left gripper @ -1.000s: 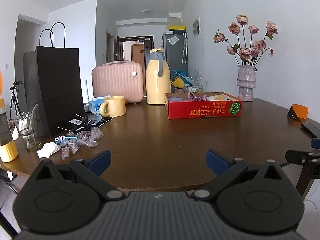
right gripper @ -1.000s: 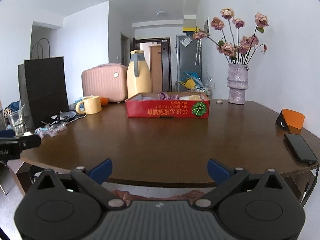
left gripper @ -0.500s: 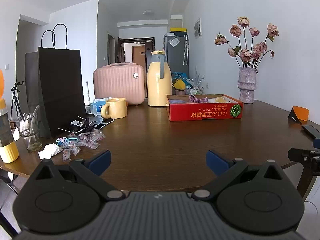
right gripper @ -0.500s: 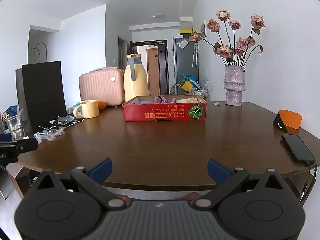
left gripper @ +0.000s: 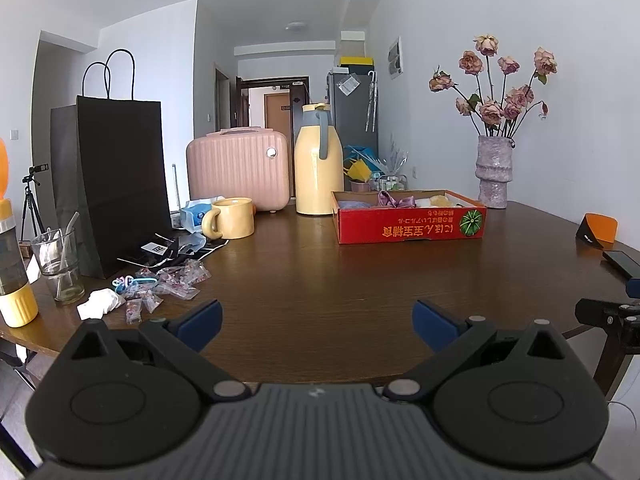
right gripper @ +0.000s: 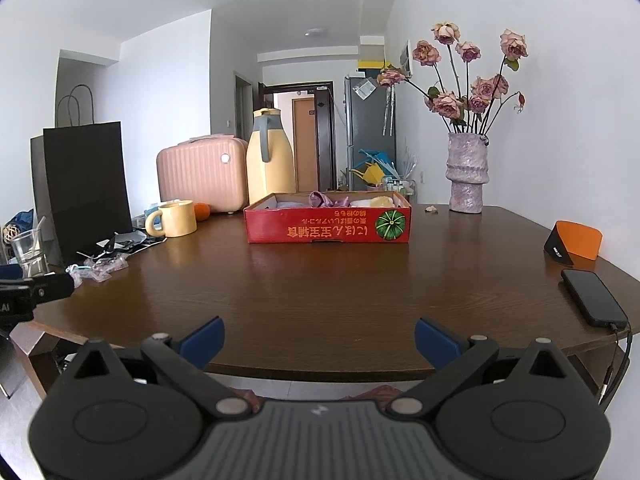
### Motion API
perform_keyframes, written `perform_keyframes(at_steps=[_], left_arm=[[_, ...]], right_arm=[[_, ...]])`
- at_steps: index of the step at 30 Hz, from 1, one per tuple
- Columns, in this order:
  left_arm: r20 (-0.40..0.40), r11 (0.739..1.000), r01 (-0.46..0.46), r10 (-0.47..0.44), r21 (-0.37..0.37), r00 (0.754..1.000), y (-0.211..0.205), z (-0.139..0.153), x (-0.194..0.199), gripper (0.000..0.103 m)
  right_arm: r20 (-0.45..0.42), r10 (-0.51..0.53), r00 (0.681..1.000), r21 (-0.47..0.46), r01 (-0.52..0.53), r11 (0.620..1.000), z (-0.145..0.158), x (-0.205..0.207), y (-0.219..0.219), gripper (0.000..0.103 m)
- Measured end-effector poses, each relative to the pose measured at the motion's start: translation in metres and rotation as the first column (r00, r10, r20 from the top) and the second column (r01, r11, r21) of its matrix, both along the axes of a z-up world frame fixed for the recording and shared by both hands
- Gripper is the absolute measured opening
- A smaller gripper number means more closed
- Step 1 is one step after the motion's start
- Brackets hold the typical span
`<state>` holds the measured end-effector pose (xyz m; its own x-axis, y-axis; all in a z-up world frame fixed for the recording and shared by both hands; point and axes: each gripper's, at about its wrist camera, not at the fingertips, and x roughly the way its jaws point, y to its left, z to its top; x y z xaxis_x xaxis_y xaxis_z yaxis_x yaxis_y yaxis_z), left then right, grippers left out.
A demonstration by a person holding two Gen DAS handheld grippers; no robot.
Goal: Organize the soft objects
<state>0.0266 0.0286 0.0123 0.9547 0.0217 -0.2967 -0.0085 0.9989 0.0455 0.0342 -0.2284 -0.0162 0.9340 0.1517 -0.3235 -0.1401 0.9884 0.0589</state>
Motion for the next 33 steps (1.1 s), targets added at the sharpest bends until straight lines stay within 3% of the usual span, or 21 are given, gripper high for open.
perform_keyframes(at_steps=[33], left_arm=[[0.002,1.000,0.000,0.000,-0.002,1.000,0.0003,-0.0005,0.0019,0.103]], right_arm=[[-0.009,-0.004,1.000,0.010,0.004,1.000,-0.0025,0.0013,-0.0036,0.102]])
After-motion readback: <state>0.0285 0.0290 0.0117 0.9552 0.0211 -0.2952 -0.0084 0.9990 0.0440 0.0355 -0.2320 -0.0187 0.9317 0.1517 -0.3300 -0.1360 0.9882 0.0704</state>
